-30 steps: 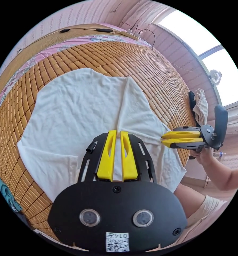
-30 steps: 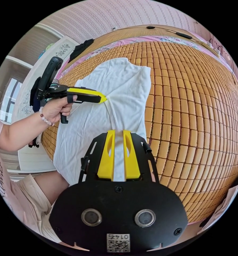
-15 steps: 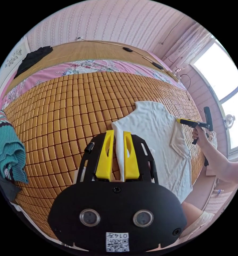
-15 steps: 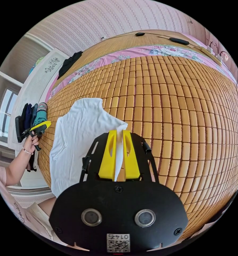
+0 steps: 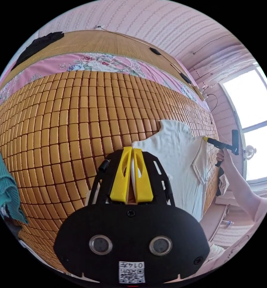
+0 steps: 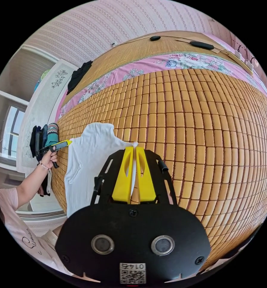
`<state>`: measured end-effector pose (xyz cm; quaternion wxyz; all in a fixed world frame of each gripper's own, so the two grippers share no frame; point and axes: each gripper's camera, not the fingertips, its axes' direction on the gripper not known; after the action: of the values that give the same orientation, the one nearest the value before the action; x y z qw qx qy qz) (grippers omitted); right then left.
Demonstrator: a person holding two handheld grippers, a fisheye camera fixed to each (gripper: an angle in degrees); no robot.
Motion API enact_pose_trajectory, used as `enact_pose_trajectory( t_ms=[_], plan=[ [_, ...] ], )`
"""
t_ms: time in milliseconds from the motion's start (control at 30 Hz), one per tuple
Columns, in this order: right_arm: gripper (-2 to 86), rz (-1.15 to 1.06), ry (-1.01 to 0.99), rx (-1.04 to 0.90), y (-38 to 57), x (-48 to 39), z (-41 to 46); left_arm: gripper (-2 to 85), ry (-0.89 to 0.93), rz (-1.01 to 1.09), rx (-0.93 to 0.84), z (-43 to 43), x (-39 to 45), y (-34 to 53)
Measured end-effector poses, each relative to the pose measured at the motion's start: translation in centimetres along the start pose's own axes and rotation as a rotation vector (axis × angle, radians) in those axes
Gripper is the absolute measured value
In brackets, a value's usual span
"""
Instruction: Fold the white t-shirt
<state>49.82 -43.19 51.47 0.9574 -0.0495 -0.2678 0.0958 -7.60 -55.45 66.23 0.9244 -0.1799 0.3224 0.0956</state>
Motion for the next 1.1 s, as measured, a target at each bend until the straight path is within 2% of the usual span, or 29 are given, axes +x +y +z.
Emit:
enact_pose_trajectory(
  t_ms=[367,533,667,833,1000,1100],
  plan=[
    [0.4,-0.055,0.082,0.123,-1.7,-2.5,-3.7,-1.0,-0.053,0.008,0.242,-8.3,1.1,0.9],
    [0.5,-0.019,0.037,0.165,-0.2,-2.3,-5.5,-1.0,0.001,0.006,0.294,-12.3,1.3,3.1],
    [0.5,-0.068,-0.007,0.141,3.5,-3.1,-6.1,-1.0,0.038,0.090,0.219,-14.8,1.8,8.9],
    [0.6,-0.159,-0.116,0.139,13.7,-5.1,-9.2,-1.0,0.127,0.141,0.132,-18.4,2.4,18.7],
    [0.6,-0.069,-0.225,0.024,24.8,-4.9,-8.7,-1.0,0.248,0.014,0.080,-20.3,2.6,30.9],
    [0.7,0.034,-0.174,-0.083,31.3,-4.0,-5.0,-1.0,0.291,-0.130,0.062,-18.6,1.4,36.6]
  ],
)
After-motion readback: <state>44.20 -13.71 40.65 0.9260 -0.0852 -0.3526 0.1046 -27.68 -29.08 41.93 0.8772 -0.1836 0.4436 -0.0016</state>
